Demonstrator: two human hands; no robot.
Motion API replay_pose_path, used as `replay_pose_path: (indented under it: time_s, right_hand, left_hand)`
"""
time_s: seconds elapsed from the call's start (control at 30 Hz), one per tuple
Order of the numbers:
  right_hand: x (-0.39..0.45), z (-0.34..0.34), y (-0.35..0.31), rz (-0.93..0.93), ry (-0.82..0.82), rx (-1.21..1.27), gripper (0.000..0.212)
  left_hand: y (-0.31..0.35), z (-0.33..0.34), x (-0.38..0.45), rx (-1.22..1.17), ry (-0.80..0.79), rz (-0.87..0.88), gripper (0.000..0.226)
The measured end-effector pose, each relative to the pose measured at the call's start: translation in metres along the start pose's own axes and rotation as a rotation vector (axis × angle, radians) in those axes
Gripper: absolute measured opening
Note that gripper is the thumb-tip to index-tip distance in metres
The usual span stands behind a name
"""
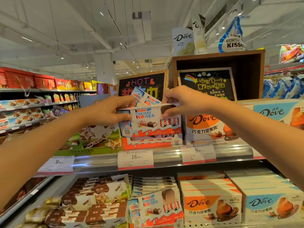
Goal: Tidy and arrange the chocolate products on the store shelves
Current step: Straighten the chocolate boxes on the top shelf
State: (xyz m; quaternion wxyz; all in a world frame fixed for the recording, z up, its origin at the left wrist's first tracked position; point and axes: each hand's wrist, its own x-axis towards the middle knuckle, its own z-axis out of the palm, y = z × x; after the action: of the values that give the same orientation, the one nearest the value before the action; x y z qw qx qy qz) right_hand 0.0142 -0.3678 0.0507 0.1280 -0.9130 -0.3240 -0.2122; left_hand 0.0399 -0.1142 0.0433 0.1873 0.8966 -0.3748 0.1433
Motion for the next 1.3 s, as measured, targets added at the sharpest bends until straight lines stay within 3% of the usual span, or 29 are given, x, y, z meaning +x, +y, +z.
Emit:
replay_pose_path:
  time_s: [0.33, 0.53, 0.8, 1.3]
  right_hand:
    - [0.000, 0.002, 0.003, -0.006, -0.018, 0.040, 0.021]
    - [-0.001, 0.003, 0.003, -0.027, 0.004, 0.045, 0.021]
    - [0.000, 0.001, 0.004, -0.021, -0.024, 0.074, 0.021]
    - [-0.003, 0.009, 0.010, 0.008, -0.013, 0.252, 0.017]
  left_hand:
    - [0.000, 0.000, -0.002, 0.057, -0.013, -0.030, 0.023]
    - [0.004, -0.002, -0.006, 0.077, -0.039, -0.073, 0.044]
    - [0.012, -0.001, -0.002, 0.050, -0.028, -0.075, 0.022]
    - [0.007, 0.001, 0.000, 0.062, 0.006, -0.040, 0.023]
